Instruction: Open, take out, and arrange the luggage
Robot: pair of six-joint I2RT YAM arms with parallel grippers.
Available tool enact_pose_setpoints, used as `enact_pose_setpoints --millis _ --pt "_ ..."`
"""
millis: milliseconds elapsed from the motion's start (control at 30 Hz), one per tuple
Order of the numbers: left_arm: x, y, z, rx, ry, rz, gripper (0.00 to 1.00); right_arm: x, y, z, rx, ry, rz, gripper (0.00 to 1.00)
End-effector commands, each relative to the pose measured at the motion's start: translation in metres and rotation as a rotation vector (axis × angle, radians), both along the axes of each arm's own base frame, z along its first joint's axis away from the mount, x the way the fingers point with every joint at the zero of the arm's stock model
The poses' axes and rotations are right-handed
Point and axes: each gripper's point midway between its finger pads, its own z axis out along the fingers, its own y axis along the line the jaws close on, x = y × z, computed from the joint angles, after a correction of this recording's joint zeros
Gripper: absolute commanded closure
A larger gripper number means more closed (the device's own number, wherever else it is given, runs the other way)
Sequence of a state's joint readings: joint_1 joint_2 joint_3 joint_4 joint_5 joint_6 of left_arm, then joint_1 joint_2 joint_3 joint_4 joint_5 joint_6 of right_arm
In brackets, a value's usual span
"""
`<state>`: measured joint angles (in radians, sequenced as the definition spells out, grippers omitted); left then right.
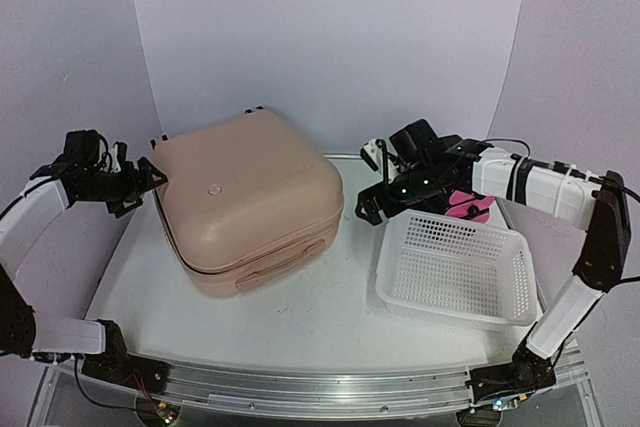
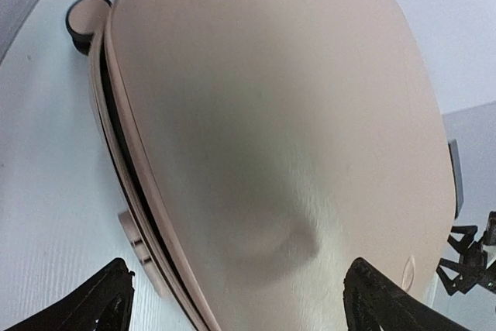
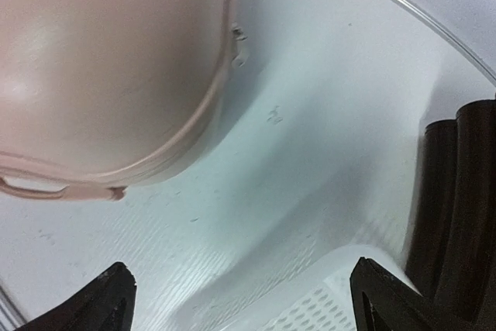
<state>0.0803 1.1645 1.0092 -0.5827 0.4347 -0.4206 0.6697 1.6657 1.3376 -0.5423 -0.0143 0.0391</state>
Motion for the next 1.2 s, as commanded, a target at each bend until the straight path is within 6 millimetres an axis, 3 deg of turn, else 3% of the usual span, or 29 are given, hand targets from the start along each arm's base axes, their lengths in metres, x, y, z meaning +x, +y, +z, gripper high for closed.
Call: enact_pose_setpoints --millis 0,133,300,500,667,933,1067,1167 --pt "-0.04 -0.024 -0.01 -0.129 0.026 -0.076 0.08 -0.05 0.01 0.018 0.028 0.07 -0.036 0.02" --pt "-0.062 -0.013 -0.024 -0.145 0.055 0.054 0.22 -0.088 0.049 0.018 0.073 0.095 0.072 0.02" --pt "-0.06 0.008 -0.03 -0.153 0.117 0.23 0.48 -0.112 0.075 0.016 0.03 0.068 0.147 0.02" --pt "-0.025 0.041 -0.035 0.022 0.188 0.296 0.66 -0.124 0.078 0.017 -0.001 0.028 0.159 0.02" --pt "0.018 0.044 -0.048 0.039 0.216 0.243 0.83 -0.131 0.076 0.014 -0.019 0.019 0.159 0.02" --pt "0.075 0.087 -0.023 0.0 0.089 0.431 0.81 -0.133 0.065 0.013 -0.054 -0.004 0.151 0.02" --pt "0.099 0.109 -0.012 0.009 0.01 0.552 0.67 -0.135 0.064 0.017 -0.05 -0.011 0.158 0.02" --pt "0.116 0.122 -0.006 0.012 -0.023 0.617 0.62 -0.138 0.065 0.017 -0.04 0.0 0.167 0.02"
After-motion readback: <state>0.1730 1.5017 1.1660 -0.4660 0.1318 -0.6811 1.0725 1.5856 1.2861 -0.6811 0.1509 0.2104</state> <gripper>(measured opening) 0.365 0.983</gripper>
